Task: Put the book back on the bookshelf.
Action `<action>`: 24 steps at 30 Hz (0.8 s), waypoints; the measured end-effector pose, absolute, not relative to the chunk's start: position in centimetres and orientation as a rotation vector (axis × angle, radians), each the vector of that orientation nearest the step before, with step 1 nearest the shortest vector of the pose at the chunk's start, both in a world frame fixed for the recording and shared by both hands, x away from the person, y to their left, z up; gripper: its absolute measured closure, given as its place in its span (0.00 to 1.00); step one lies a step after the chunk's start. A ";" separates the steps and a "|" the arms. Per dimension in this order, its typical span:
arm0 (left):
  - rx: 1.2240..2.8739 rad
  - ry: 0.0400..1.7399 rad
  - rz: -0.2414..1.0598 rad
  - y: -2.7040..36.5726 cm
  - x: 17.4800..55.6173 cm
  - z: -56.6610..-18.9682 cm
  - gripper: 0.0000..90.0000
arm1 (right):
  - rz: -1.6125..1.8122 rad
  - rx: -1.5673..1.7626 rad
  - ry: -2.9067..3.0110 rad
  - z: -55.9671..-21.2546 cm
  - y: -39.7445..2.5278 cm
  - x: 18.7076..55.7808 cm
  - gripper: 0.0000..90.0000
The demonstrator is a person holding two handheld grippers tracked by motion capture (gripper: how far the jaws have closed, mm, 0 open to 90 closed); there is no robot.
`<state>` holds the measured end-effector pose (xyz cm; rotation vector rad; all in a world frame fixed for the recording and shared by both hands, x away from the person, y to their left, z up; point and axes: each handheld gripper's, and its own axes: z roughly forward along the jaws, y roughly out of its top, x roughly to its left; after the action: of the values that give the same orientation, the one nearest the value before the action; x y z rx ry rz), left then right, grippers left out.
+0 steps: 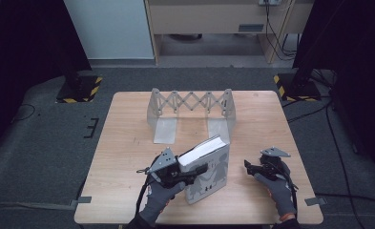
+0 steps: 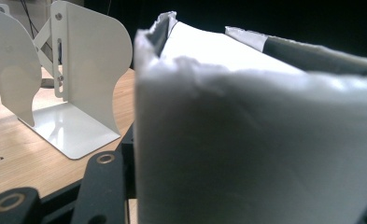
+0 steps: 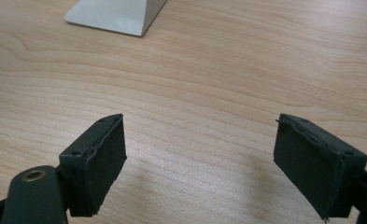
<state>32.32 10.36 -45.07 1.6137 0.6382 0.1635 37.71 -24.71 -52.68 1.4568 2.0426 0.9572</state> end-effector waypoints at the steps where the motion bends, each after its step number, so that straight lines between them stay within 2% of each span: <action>1: 1.616 0.637 0.169 10.3 32.2 -45.0 0.50 | 0.954 1.461 2.045 -52.7 -24.6 37.7 0.18; 11: 1.619 0.634 0.183 9.9 31.7 -44.8 0.46 | 0.888 1.446 2.092 -53.8 -24.4 38.1 0.12; 24: 1.653 0.608 0.216 9.1 30.6 -43.8 0.46 | 0.893 1.448 2.090 -53.9 -24.4 38.1 0.10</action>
<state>30.56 9.07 -43.82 1.6534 0.6080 0.2156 38.12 -24.36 -53.87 1.4477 2.0895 0.8930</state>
